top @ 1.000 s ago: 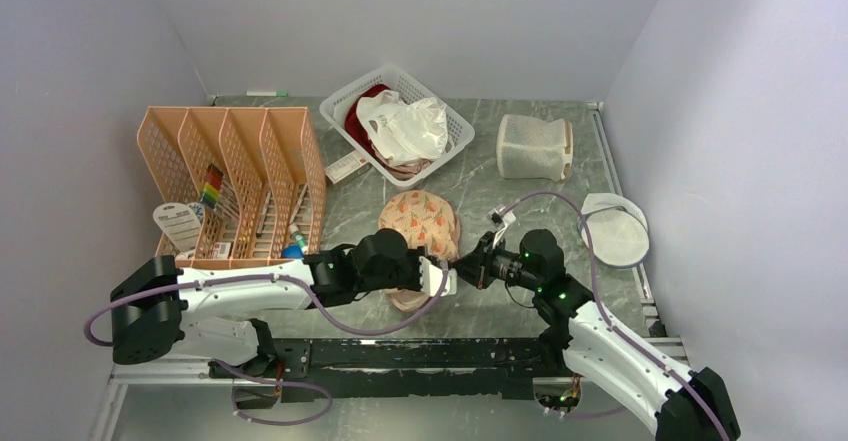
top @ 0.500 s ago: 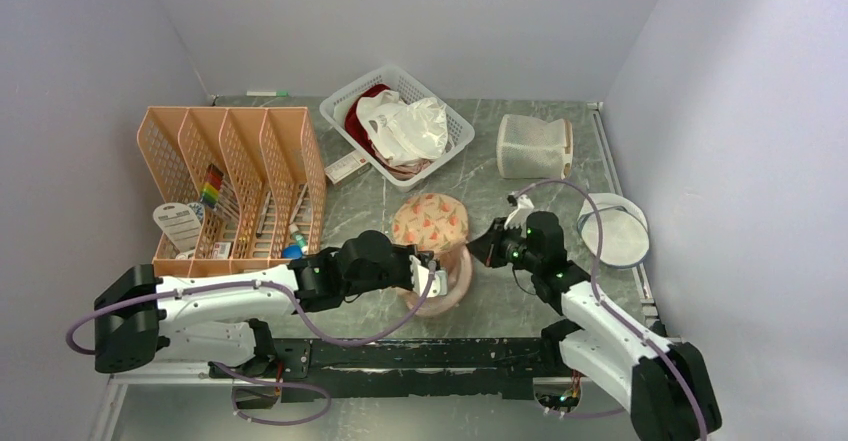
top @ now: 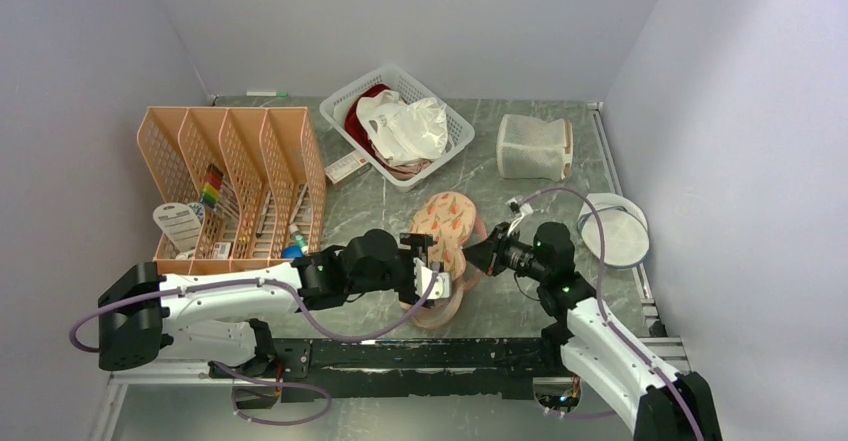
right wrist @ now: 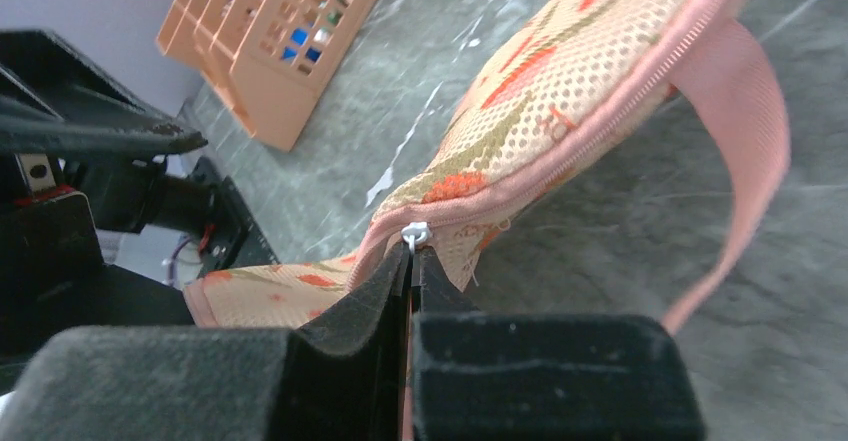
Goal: Unzip the laundry bag and remove the bra
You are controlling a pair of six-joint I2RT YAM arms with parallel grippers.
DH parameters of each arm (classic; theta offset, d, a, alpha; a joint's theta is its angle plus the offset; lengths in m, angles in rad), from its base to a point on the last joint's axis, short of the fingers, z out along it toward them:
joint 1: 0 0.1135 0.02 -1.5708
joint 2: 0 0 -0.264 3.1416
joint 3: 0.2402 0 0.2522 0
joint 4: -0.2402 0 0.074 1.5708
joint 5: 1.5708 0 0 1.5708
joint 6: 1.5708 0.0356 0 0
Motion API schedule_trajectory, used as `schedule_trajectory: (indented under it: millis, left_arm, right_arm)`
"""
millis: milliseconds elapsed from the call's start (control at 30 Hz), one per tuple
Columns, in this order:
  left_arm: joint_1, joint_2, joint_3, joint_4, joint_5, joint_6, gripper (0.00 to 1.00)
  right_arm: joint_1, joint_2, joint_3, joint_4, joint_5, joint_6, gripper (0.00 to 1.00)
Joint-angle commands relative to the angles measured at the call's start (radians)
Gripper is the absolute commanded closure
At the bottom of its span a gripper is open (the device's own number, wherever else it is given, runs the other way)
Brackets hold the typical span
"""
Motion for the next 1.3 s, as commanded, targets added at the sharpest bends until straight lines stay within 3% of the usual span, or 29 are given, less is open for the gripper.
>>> schedule_trajectory:
  millis: [0,167,600,700,833,1100,1267]
  left_arm:
    - [-0.005,-0.049,0.028,0.045,0.131,-0.079,0.07]
    - [-0.005,0.019,0.056,0.071,0.095,-0.172,0.06]
    - [-0.005,0.183,0.13,-0.049,-0.11,-0.142,0.09]
    - [-0.005,0.221,0.148,-0.077,-0.158,-0.132,0.2]
    - [-0.004,0.226,0.147,-0.072,-0.201,-0.121,0.48]
    - [-0.003,0.191,0.112,-0.026,-0.261,-0.092,0.92]
    - [0.0,0.173,0.099,-0.013,-0.266,-0.078,0.93]
  right_arm:
    - [0.105,-0.032,-0.037,0.073,0.045,0.08,1.0]
    - [0.24,0.005,-0.005,0.089,0.169,0.103,1.0]
    - [0.256,-0.025,0.026,0.066,0.229,0.128,1.0]
    - [0.258,-0.028,0.029,0.052,0.228,0.121,1.0]
    - [0.258,-0.035,0.021,0.037,0.245,0.112,1.0]
    - [0.255,-0.023,0.026,-0.023,0.368,0.054,1.0]
    - [0.205,0.008,0.043,-0.073,0.521,0.014,1.0]
